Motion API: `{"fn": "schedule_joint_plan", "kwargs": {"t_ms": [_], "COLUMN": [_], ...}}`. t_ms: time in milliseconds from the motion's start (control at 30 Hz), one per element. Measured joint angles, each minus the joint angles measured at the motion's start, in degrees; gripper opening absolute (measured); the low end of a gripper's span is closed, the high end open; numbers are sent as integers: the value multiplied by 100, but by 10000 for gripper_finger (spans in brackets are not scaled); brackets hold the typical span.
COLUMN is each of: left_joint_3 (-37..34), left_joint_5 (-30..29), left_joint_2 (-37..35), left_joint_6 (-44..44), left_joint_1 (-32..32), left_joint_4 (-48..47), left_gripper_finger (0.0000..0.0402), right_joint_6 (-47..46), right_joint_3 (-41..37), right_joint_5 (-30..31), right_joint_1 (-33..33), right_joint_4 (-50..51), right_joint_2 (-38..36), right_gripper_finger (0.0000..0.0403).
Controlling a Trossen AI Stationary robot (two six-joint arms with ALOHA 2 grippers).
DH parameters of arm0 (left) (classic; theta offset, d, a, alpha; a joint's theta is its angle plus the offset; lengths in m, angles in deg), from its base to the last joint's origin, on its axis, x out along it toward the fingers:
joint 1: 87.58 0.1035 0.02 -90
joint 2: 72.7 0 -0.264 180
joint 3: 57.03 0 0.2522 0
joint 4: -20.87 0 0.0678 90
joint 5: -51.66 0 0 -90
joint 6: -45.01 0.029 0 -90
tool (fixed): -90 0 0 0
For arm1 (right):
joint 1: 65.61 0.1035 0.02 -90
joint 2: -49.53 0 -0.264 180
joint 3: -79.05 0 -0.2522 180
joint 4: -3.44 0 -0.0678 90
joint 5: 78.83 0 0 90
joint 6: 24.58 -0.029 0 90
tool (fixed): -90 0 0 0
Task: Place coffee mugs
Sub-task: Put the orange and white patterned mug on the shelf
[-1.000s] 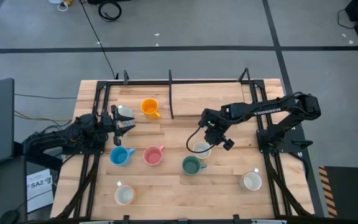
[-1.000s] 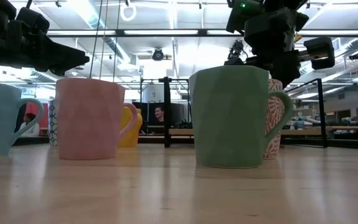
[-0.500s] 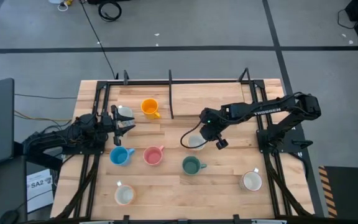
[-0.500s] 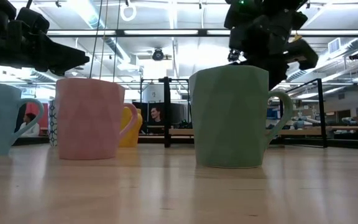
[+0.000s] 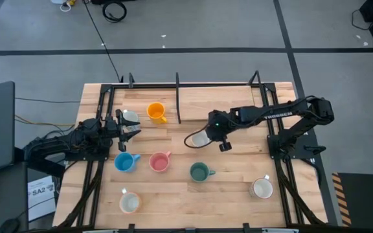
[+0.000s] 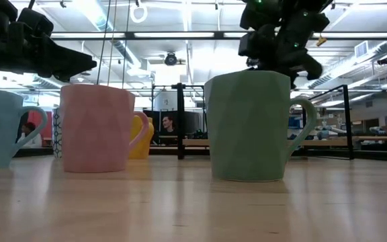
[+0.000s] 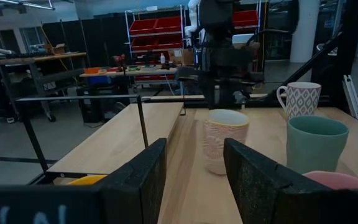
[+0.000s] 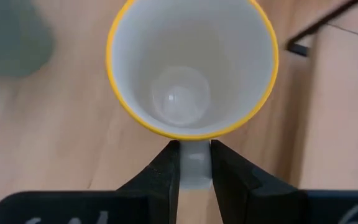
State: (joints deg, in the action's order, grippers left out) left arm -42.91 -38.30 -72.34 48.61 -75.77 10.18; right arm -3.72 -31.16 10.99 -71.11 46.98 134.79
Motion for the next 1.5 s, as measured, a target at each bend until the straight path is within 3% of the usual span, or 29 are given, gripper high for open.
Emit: {"fn": "schedule_joint_plan", "kwargs": {"t_ms": [433,1133,1500], "left_joint_3": [0,0,0], "left_joint_5": [1,1,0], "left_joint_2": [0,0,0], "left_joint_6": [0,0,0], "left_joint_1": [1,2,1], "left_joint_4": [1,0,2], "left_gripper_finger": [167,167,167], "right_joint_6": [-186,-125,-626], "right_joint_3": [485,501,505], "right_joint_5": [74,44,-437], "right_joint_1": [-406,-679,-675], "right_joint_4": [51,-10,402], "right_joint_2": [4,4,2], "right_gripper_finger": [82,82,82]}}
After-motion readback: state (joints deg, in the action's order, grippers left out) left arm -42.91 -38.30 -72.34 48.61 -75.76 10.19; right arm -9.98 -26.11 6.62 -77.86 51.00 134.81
